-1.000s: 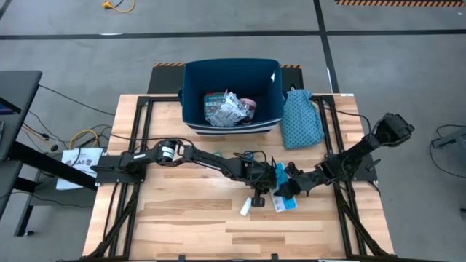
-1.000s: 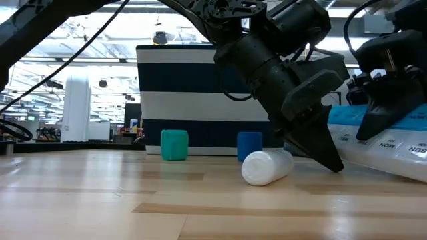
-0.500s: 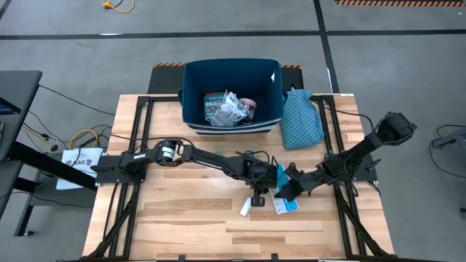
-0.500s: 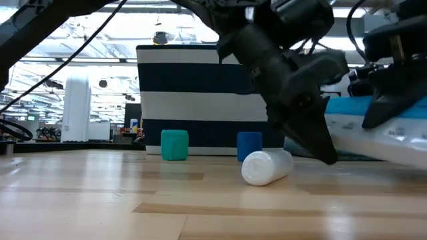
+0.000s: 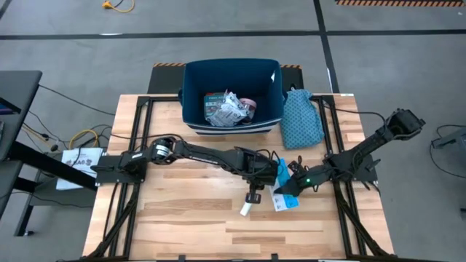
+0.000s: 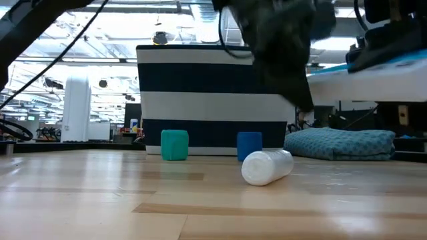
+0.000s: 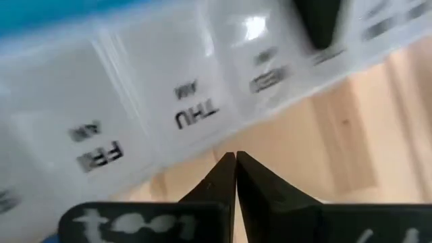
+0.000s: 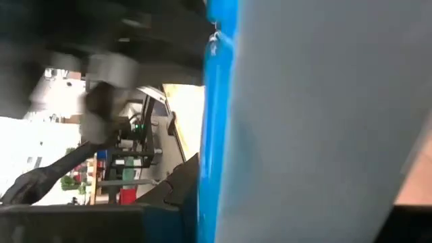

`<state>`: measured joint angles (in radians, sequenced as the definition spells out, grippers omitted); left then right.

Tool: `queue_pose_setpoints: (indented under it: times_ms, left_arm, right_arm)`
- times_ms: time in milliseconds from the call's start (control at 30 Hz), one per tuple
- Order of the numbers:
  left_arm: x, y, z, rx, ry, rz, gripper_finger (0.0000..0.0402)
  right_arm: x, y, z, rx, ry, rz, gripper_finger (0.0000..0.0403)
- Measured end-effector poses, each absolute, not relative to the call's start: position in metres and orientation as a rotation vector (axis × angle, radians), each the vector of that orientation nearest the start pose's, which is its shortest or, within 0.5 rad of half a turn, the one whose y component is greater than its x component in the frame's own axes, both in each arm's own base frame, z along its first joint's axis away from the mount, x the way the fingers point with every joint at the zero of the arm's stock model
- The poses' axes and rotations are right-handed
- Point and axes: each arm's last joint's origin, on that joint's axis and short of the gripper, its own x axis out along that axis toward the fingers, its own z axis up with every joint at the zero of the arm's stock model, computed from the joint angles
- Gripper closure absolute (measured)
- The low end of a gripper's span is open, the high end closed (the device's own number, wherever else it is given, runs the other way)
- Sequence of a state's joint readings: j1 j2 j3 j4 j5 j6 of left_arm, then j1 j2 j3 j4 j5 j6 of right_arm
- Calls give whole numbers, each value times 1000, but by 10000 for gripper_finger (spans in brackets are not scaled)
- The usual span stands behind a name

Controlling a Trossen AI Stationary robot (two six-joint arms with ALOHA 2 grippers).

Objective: Pick & place medical supplies in basket/bin
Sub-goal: Put the pill organizer into the bin

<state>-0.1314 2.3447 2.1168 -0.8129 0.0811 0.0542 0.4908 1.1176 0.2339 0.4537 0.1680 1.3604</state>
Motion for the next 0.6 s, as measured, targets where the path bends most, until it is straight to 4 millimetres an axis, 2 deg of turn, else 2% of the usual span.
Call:
queue_pose_setpoints:
  times_ms: [200,333,500,600]
  left_arm:
    - [475,-67,259,88,1003,-181,401]
    - [449,-72,289,60,939,-115,401]
    - [403,-79,326,-22,683,-26,401]
    - [366,-80,346,-94,503,53,401]
  right_arm:
    - [172,85,156,1172,489,-13,272]
    - [175,86,165,1134,442,-3,268]
    - [186,88,187,1059,382,11,271]
    - [195,86,201,1021,362,0,272]
